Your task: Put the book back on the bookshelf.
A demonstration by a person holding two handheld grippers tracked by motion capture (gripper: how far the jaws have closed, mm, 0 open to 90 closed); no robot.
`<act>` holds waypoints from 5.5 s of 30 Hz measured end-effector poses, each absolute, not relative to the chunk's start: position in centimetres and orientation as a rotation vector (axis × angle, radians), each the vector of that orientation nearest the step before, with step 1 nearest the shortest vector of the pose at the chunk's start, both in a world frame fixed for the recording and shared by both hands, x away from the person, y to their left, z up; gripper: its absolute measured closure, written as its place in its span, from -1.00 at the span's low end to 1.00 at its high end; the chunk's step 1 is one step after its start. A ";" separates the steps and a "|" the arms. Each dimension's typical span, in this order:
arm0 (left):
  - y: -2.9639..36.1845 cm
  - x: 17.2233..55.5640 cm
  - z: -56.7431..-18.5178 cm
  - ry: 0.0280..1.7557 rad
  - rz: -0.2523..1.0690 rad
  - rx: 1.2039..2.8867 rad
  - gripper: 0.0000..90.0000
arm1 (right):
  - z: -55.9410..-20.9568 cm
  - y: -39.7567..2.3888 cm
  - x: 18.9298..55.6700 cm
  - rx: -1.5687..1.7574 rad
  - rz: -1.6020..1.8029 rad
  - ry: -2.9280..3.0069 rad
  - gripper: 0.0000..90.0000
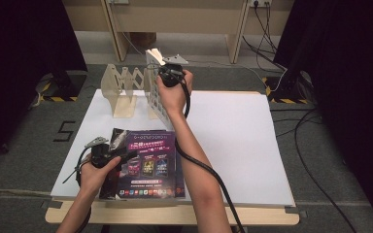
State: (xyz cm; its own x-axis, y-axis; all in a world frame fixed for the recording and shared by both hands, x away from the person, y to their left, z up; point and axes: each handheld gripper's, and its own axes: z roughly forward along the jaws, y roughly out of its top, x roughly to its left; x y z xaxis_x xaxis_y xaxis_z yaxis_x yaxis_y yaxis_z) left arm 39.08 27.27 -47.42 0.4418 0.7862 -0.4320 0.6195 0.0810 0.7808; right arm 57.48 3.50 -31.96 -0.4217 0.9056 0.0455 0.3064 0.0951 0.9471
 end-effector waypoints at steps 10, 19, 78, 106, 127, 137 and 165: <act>27.3 39.2 -47.6 1.260 0.186 1.613 -0.23 | -31.5 3.9 57.5 1.176 1.399 1.699 0.66; 27.3 39.2 -47.6 1.256 0.187 1.614 -0.23 | -31.5 4.8 58.9 1.190 1.411 1.687 0.66; 27.6 39.2 -47.7 1.262 0.183 1.613 -0.23 | -32.6 6.1 58.5 1.197 1.356 1.643 0.65; 27.4 39.0 -47.5 1.258 0.182 1.609 -0.23 | -32.3 4.9 56.2 1.129 1.405 1.716 0.38; 27.4 39.1 -47.6 1.266 0.183 1.610 -0.23 | -33.0 2.9 53.3 1.097 1.398 1.719 0.31; 27.3 39.1 -47.6 1.270 0.180 1.610 -0.23 | -33.3 1.9 51.8 1.095 1.427 1.717 0.31; 27.6 39.1 -47.5 1.273 0.235 1.615 -0.24 | -34.0 -1.0 48.8 1.093 1.448 1.742 0.28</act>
